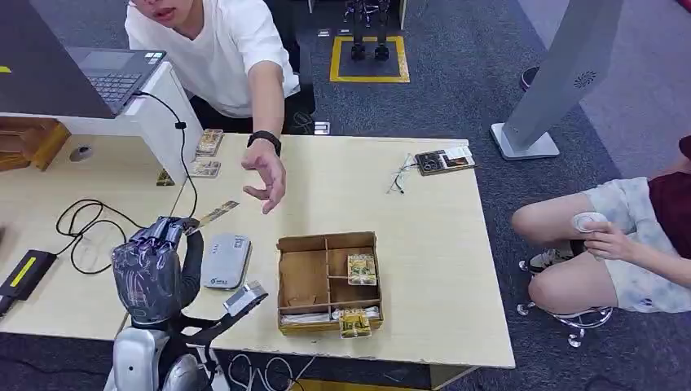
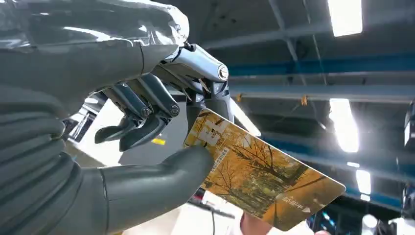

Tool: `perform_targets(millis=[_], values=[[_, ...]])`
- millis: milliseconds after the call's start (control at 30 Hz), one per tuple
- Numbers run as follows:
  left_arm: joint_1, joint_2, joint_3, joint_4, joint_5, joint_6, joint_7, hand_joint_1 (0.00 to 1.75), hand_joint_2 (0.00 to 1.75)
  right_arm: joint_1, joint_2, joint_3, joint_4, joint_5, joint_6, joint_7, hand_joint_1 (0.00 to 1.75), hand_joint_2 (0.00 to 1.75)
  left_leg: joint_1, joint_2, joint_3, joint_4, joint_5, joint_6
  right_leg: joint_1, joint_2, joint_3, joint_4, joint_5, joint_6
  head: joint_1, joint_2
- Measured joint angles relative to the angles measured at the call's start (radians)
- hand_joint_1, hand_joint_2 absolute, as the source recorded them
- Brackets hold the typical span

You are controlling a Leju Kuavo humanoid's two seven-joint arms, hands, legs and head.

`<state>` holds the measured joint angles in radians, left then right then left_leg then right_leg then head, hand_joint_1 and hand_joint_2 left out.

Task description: Pass the card to the sensor for recognition and then transmit it.

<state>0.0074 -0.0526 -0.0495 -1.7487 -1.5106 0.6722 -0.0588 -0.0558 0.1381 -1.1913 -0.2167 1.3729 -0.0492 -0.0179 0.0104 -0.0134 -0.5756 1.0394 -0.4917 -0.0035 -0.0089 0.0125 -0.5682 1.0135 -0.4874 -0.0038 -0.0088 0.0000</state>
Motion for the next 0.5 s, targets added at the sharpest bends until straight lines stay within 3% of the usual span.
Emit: perform_targets(millis=[100, 167, 333, 500], values=[[0.005, -0.046, 0.063, -0.003, 0.008, 0.000, -0.103, 1.75, 1.75, 0.000, 0.000, 0.000, 0.000, -0.001, 0.001, 0.000, 0.00, 1.75, 0.000, 0.000, 0.000, 0.000, 0.000, 0.000, 0.000, 0.000, 0.000, 0.000, 0.000, 0.000, 0.000, 0.000], [0.006, -0.069, 0.098, 0.001, -0.014, 0.000, -0.114, 1.75, 1.75, 0.000, 0.000, 0.000, 0.000, -0.001, 0.002, 0.000, 0.00, 1.75, 0.000, 0.000, 0.000, 0.000, 0.000, 0.000, 0.000, 0.000, 0.000, 0.000, 0.000, 0.000, 0.000, 0.000], [0.006, -0.071, 0.125, 0.024, -0.039, -0.001, -0.047, 1.75, 1.75, -0.001, 0.000, 0.000, 0.000, 0.001, 0.004, -0.001, 0.00, 1.75, 0.000, 0.000, 0.000, 0.000, 0.000, 0.000, 0.000, 0.000, 0.000, 0.000, 0.000, 0.000, 0.000, 0.000], [-0.004, -0.008, 0.119, 0.067, -0.039, -0.001, 0.055, 1.75, 1.75, -0.001, 0.000, 0.000, 0.000, 0.005, 0.007, -0.001, 0.00, 1.75, 0.000, 0.000, 0.000, 0.000, 0.000, 0.000, 0.000, 0.000, -0.001, 0.000, 0.000, 0.000, 0.000, 0.000]])
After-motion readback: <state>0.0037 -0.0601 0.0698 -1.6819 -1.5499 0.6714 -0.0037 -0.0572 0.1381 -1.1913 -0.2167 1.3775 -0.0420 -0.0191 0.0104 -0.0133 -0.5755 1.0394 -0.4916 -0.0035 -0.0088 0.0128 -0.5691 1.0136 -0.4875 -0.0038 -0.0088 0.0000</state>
